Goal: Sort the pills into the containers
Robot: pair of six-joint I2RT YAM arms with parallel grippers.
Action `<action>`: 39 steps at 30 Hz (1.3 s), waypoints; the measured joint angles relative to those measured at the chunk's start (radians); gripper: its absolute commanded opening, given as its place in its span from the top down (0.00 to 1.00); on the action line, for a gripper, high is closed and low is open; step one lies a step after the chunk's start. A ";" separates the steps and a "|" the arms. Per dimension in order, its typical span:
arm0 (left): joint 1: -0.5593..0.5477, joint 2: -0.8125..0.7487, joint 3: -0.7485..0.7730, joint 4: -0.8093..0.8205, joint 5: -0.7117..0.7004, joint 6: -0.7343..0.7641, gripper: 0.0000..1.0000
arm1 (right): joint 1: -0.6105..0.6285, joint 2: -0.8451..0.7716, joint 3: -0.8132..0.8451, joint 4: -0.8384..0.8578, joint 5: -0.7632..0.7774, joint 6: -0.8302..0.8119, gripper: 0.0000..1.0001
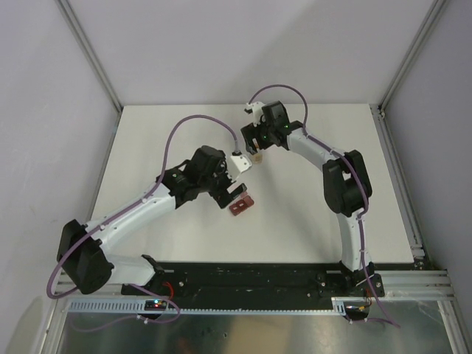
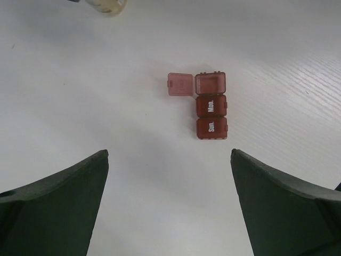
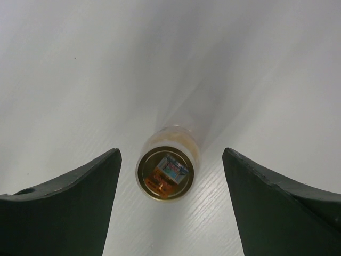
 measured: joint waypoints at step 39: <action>0.061 -0.074 0.000 -0.032 0.044 -0.003 0.00 | 0.013 0.050 0.110 -0.229 -0.026 -0.019 0.85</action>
